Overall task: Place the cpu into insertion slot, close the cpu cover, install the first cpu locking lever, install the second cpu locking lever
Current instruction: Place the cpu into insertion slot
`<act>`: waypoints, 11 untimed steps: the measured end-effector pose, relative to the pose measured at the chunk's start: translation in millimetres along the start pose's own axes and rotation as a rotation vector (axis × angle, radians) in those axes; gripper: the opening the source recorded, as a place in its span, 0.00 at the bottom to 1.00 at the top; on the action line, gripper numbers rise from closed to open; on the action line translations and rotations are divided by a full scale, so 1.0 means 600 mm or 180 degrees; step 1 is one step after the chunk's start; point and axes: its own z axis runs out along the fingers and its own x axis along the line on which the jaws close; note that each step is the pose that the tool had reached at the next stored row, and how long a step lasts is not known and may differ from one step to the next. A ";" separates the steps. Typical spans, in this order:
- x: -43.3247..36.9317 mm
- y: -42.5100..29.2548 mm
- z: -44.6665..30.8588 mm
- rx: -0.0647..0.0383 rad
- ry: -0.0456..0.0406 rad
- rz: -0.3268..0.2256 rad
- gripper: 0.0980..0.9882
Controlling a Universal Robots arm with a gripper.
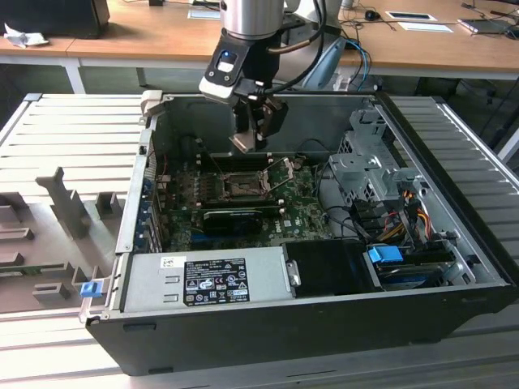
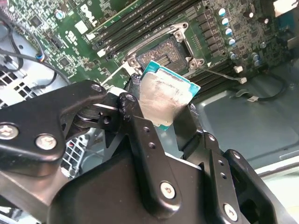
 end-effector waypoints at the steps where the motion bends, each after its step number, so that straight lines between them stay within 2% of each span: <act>1: 0.000 0.000 0.001 -0.0002 -0.0007 0.0090 0.48; 7: 0.000 -0.001 0.007 -0.0009 -0.0029 0.0392 0.48; 11: 0.000 -0.001 0.009 -0.0012 -0.0039 0.0519 0.48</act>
